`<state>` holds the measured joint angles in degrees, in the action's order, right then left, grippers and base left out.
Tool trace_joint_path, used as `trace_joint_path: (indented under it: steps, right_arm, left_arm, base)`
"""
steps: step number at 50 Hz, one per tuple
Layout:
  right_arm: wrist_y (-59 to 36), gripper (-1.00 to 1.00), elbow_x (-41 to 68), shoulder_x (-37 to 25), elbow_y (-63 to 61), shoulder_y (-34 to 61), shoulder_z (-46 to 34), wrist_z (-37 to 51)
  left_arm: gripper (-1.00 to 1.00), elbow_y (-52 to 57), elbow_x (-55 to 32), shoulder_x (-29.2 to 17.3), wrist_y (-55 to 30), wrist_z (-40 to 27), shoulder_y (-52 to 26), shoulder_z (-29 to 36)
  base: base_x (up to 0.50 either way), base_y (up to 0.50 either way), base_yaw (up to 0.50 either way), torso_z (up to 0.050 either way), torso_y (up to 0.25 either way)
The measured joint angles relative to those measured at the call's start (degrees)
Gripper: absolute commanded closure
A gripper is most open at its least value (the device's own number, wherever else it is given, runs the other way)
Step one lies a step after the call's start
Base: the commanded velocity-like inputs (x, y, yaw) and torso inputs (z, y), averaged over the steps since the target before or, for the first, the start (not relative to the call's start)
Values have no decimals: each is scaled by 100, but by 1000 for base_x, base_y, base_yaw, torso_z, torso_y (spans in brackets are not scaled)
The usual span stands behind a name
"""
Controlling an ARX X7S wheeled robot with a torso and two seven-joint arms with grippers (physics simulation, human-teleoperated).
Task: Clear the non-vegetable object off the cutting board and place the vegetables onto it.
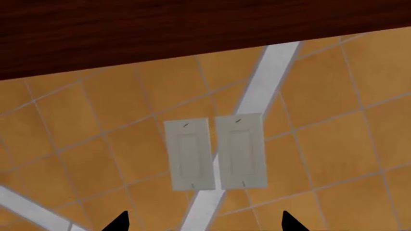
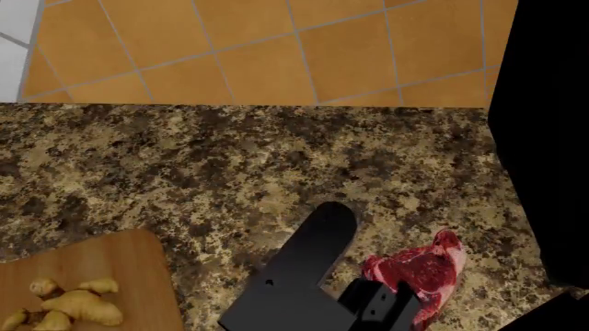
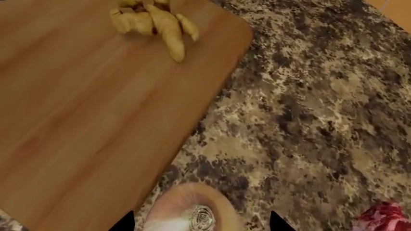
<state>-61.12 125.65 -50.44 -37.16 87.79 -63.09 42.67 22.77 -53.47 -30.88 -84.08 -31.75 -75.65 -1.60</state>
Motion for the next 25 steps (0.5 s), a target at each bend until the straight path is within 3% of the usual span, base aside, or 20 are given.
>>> trace_joint_path:
  steps: [25]
  right_arm:
    - [52,-100,-623,-100,-26,-730,-116,-305]
  left_arm:
    - [-100,3,-174,-88,139,-159,165,-19]
  base:
    - [0,0,0,0,0]
